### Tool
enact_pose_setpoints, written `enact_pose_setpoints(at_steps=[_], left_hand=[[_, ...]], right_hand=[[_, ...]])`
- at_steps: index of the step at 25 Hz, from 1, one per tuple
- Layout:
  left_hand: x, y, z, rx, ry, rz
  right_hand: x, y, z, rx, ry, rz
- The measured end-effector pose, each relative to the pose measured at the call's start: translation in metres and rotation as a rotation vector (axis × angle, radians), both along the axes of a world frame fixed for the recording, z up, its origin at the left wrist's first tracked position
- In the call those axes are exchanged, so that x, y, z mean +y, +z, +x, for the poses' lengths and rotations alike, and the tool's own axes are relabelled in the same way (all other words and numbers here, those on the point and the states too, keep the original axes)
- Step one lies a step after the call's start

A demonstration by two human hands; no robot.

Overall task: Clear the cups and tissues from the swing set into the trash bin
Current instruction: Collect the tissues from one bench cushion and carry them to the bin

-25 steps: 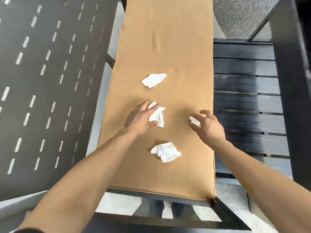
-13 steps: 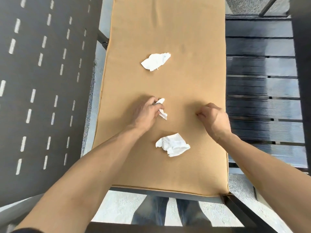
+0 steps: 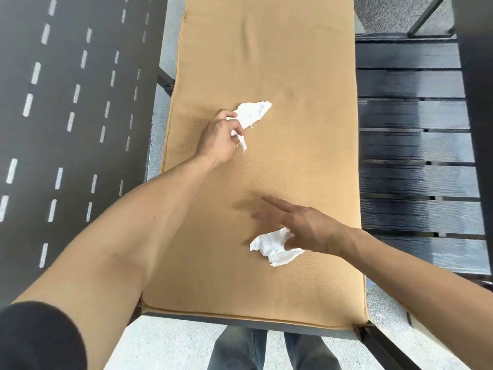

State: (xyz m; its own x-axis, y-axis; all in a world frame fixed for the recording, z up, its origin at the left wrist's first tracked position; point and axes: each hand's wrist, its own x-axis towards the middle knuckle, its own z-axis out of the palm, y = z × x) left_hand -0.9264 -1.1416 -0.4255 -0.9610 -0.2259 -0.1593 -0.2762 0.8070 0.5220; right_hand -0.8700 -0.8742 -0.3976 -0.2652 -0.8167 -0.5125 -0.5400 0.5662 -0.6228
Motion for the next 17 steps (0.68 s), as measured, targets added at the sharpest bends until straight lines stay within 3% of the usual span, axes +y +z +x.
enact_pose_setpoints(at_steps=[3, 7, 17], left_hand=[[0.001, -0.004, -0.034, -0.090, -0.096, -0.032], [0.008, -0.014, -0.059, -0.193, -0.148, -0.082], [0.020, -0.026, -0.042, -0.031, -0.122, -0.195]], right_hand=[[-0.003, -0.007, 0.009, -0.009, 0.130, -0.031], [0.000, -0.035, 0.016, 0.234, 0.307, -0.160], [0.017, -0.049, 0.032, 0.384, 0.165, -0.173]])
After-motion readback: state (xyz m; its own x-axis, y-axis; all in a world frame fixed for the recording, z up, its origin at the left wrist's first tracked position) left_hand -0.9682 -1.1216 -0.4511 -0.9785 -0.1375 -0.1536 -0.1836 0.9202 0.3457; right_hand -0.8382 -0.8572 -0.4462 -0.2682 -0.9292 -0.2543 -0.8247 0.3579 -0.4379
